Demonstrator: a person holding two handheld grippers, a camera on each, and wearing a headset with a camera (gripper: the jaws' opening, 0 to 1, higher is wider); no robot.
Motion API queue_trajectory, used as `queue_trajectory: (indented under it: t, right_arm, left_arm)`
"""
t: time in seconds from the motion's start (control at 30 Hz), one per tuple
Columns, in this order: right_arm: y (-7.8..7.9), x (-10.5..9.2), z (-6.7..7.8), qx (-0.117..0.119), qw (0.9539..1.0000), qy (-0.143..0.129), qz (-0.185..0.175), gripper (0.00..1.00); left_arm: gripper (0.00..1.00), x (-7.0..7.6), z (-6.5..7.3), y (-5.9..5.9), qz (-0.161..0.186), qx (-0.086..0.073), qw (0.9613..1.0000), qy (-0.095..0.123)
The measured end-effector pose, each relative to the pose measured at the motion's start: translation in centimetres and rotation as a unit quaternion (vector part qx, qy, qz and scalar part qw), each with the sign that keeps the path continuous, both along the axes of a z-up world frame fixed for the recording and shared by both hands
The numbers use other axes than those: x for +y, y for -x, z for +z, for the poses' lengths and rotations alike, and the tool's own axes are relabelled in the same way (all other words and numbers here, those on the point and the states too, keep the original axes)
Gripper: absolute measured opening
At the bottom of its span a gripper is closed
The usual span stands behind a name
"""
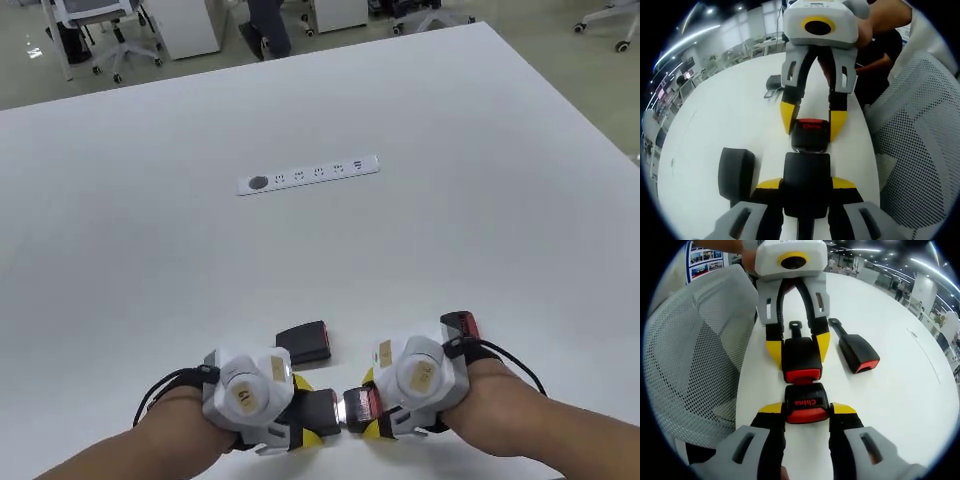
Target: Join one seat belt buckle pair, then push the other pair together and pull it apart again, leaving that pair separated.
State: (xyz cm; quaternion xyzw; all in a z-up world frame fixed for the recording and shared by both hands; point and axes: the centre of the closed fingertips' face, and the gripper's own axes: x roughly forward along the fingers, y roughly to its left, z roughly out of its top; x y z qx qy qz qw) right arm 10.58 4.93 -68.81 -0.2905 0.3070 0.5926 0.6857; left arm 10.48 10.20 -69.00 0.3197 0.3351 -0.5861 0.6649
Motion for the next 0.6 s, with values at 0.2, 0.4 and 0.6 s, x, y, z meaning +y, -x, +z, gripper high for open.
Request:
queue_trajectory:
  t: [0.2, 0.4, 0.6]
  right_arm:
    - [0.0, 0.07, -0.16, 0.005, 1.0, 0.001, -0.006, 0.32]
    - [0.05, 0.23, -0.37, 0.007, 0.9999, 0.005, -0.008, 0.33]
    - [0.18, 0.25, -0.48, 0.009, 0.9998, 0.015, -0.011, 0.34]
  left_arm:
    - [0.34, 0.03, 0.1, 0.01, -0.004, 0.0, 1.0, -0.001]
    - [0.34, -0.01, 0.12, 0.01, -0.003, -0.001, 1.0, -0.005]
    - [0.35, -0.19, 0.09, 0.03, -0.002, 0.005, 0.9998, -0.022]
